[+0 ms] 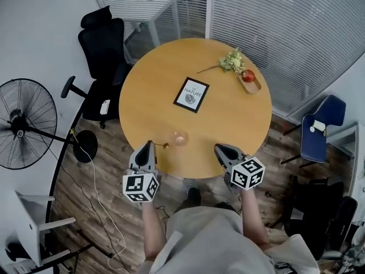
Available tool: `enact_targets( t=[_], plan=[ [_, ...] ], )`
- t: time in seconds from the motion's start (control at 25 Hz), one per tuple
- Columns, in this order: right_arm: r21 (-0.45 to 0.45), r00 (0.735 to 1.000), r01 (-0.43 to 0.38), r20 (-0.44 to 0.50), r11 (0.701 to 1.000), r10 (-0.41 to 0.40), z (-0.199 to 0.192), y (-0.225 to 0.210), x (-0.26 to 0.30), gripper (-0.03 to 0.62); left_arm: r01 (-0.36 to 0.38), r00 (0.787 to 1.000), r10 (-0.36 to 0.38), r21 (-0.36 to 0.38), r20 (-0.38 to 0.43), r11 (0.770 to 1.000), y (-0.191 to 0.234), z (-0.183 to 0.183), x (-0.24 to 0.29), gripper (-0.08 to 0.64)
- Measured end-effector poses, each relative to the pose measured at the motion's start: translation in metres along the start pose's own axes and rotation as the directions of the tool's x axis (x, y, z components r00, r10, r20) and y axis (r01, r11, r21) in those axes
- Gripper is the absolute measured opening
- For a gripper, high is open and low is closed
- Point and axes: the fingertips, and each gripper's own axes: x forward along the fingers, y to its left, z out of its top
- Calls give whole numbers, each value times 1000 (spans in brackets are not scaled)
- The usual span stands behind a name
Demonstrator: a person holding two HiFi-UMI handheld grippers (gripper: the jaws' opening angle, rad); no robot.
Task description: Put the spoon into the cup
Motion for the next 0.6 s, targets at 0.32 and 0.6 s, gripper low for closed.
enact_targets(
  t=[0.32,0.6],
  plan=[
    [57,992,117,45,991,-120,-1,-3,24,-5,87,996,-85,-82,25,993,38,-6,21,11],
    [36,997,51,58,998,-53,11,14,41,-5,107,994,-105,-71,44,992,46,-1,24,9]
  ],
)
